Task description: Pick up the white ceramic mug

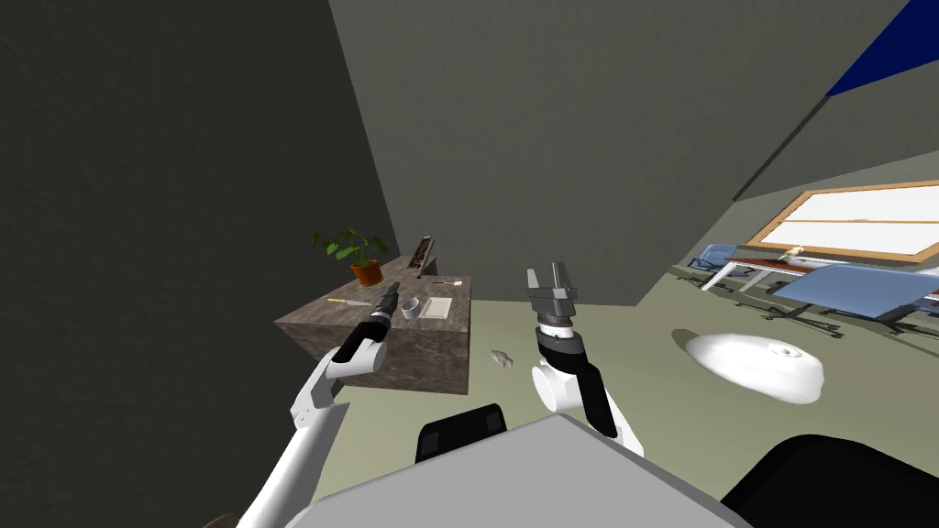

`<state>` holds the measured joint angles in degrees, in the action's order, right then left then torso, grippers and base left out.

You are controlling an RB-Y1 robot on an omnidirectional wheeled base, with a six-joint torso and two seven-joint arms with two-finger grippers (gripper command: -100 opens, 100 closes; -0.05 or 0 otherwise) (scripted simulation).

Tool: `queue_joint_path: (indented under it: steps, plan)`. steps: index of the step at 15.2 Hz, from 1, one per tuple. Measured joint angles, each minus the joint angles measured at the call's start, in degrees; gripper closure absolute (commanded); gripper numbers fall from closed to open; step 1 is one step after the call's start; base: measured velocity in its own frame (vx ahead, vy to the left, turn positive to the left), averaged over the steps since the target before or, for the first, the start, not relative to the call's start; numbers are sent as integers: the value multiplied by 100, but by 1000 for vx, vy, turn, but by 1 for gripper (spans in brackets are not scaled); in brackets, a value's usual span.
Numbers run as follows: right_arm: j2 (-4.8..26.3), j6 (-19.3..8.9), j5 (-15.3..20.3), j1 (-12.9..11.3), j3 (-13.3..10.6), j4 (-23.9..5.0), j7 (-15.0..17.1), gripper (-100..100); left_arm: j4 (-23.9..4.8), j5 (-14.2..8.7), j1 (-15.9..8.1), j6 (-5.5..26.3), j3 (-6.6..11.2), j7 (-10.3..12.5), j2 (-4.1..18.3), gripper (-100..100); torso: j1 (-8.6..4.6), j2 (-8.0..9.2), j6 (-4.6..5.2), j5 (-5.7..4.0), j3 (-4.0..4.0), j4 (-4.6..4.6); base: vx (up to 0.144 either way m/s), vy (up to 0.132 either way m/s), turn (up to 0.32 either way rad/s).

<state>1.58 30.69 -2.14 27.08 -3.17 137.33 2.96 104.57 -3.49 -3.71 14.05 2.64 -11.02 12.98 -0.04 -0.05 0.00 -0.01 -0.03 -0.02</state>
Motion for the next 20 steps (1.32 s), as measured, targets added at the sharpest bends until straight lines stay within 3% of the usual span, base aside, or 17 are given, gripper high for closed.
queue_joint_path:
  steps: [10,20]
  plan:
    - [0,0,0,0,0,0,0,0,-825,-55,-788,1065,71,-93,100,-100,0,-4,0,0,-2,-1,9,-11,32]
    - [0,0,0,0,0,0,0,0,-1485,-117,-1416,2150,127,-174,171,-100,2,-2,0,0,-2,-1,12,-8,26]
